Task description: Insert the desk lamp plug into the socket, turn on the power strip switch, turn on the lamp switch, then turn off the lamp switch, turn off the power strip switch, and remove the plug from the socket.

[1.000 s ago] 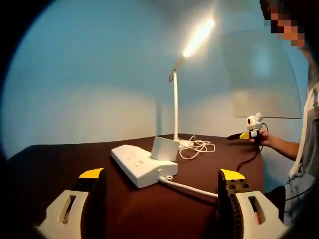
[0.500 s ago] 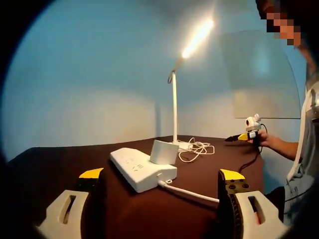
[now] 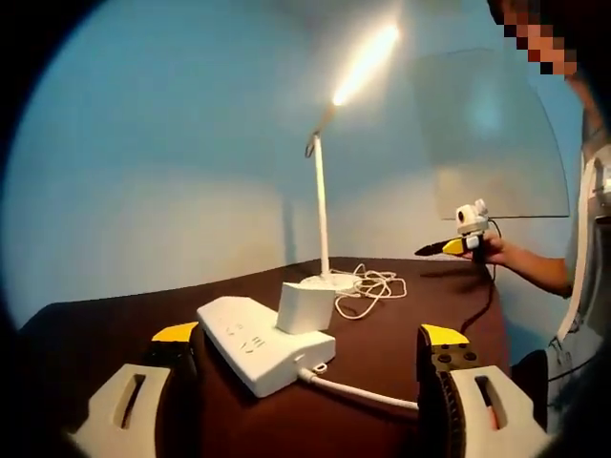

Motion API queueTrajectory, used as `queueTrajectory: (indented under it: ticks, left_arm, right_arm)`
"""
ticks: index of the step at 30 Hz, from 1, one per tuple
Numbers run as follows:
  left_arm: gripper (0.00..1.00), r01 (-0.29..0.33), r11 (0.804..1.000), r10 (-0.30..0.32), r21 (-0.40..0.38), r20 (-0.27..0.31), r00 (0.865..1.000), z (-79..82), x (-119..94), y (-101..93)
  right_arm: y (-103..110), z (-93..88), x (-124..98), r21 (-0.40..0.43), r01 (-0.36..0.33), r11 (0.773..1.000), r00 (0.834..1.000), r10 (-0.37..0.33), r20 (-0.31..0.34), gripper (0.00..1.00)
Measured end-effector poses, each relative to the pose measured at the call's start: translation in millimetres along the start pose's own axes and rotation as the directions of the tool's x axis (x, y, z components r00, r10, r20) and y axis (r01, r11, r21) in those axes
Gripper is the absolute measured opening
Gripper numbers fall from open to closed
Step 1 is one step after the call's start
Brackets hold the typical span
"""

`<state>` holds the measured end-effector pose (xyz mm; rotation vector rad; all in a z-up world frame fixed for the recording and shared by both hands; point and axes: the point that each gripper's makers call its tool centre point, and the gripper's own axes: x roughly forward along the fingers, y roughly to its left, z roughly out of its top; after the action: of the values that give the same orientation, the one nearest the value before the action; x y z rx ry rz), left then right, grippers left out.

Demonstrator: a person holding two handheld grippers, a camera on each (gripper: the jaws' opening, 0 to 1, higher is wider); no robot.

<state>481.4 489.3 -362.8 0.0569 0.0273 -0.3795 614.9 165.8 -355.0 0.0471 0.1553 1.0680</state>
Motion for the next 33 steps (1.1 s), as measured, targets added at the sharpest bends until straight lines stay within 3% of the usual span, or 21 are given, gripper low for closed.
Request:
queueTrajectory:
  ticks: [8, 24, 33]
  left_arm:
    - [0.89, 0.042, 0.999, -0.042, 0.006, 0.025, 0.999, 4.2, 15.1, -7.9]
    - [0.89, 0.055, 0.998, -0.054, -0.015, 0.041, 0.998, -7.1, 22.5, -5.1]
    - [0.89, 0.045, 0.999, -0.044, -0.026, 0.04, 0.998, -17.3, 24.1, 1.5]
  right_arm:
    - [5.6, 14.0, 15.1, -0.023, -0.04, 0.999, 0.999, 0.04, 0.005, 0.75]
    - [4.0, 29.5, 35.5, -0.081, -0.064, 0.995, 0.998, 0.062, -0.023, 0.65]
    - [-0.6, 32.4, 45.6, -0.089, -0.059, 0.994, 0.998, 0.057, -0.033, 0.65]
